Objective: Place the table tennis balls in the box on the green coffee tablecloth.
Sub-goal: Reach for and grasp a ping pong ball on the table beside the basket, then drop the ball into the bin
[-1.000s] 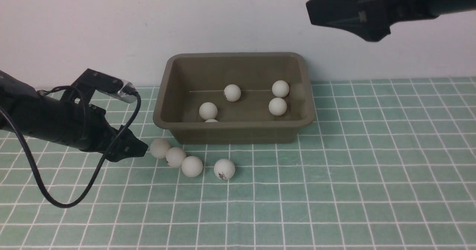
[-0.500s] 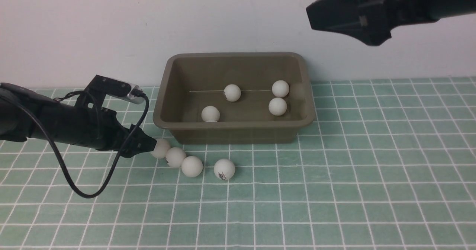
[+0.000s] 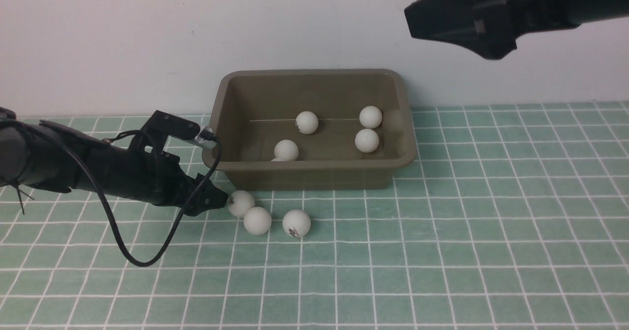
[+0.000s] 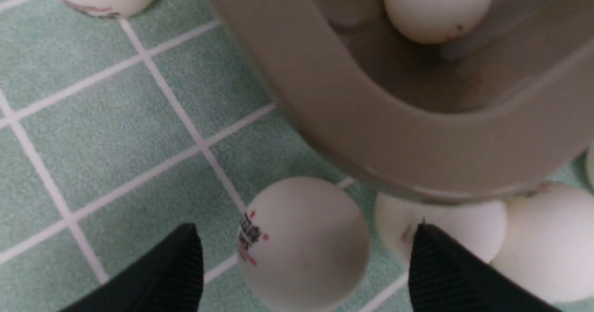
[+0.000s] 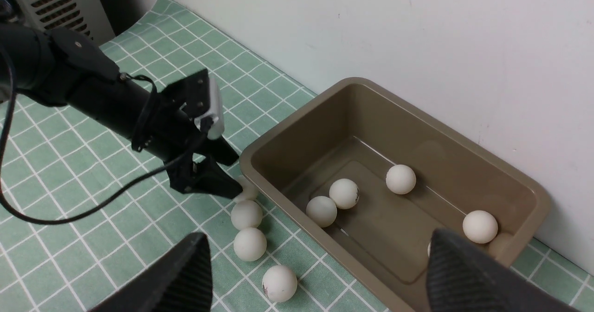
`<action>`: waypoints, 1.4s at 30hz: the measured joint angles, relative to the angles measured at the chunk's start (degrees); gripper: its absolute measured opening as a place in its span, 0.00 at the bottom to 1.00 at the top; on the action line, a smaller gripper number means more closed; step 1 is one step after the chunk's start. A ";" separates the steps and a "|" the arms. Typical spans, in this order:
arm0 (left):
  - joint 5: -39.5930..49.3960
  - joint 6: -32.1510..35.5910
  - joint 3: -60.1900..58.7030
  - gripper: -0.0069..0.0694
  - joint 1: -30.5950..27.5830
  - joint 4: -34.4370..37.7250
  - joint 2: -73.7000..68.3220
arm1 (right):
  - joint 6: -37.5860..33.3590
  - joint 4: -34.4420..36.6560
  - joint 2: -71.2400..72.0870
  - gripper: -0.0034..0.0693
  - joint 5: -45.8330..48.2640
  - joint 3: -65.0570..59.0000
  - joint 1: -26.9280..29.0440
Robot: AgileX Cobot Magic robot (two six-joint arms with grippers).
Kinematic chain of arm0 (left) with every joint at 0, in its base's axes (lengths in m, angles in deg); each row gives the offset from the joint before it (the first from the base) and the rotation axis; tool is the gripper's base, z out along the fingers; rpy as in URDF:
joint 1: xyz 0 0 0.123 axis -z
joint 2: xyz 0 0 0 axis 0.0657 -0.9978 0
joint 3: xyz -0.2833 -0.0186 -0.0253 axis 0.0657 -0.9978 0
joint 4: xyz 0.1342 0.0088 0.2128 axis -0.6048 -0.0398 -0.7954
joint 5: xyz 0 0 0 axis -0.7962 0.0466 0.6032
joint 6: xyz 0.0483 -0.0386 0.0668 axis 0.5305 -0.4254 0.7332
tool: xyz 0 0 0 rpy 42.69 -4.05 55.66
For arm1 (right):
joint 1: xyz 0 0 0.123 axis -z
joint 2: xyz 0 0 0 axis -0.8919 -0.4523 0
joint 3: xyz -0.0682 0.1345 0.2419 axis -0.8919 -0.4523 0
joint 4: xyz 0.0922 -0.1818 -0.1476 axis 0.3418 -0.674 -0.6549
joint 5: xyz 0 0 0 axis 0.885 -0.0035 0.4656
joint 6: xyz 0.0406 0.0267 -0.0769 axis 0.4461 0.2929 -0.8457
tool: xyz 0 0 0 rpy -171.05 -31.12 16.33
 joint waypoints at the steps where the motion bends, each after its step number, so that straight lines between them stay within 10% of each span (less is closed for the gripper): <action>1: -1.44 0.05 0.00 0.79 0.41 0.09 -0.06 | 0.00 0.00 0.00 0.81 0.00 0.00 0.00; 9: -6.68 0.23 0.01 0.53 1.11 0.42 -0.06 | -1.31 0.00 0.00 0.81 0.11 0.00 0.00; 27: -5.91 -0.81 0.01 0.53 -0.36 0.84 14.20 | -1.99 0.00 0.00 0.80 0.00 0.00 0.00; 42: 7.65 12.52 11.36 0.53 3.72 12.08 3.67 | -2.63 0.00 0.00 0.74 -0.10 0.00 0.00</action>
